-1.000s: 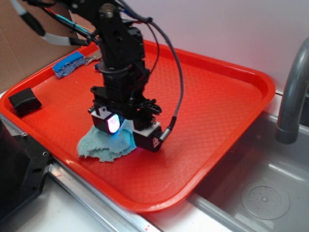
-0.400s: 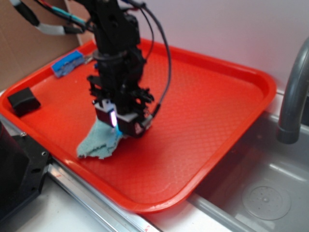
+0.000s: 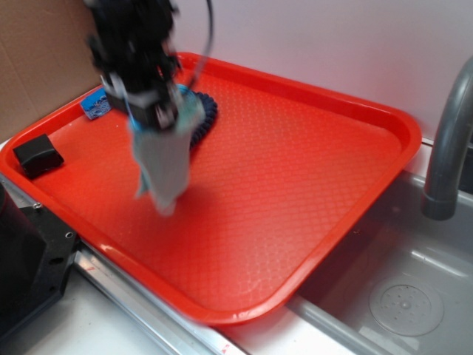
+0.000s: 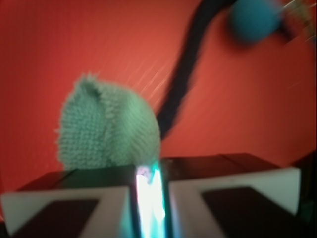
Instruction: Grab the blue cloth.
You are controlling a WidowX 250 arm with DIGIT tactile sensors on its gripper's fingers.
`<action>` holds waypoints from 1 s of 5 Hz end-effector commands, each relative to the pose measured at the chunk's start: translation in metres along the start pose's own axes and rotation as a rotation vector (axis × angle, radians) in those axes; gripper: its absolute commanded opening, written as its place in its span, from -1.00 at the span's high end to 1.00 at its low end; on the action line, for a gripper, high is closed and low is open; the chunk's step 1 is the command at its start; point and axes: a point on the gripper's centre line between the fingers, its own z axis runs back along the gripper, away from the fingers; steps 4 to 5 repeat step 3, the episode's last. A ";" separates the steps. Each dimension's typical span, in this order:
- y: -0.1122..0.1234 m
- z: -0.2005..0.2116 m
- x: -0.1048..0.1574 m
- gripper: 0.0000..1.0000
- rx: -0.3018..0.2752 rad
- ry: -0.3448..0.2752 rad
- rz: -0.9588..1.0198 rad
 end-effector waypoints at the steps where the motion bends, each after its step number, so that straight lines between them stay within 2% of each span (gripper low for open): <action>1: 0.027 0.105 0.025 1.00 -0.030 -0.106 0.068; 2: 0.029 0.149 0.028 1.00 -0.036 -0.073 0.082; 3: 0.027 0.142 0.023 1.00 -0.006 -0.070 0.071; 5: 0.027 0.142 0.023 1.00 -0.006 -0.070 0.071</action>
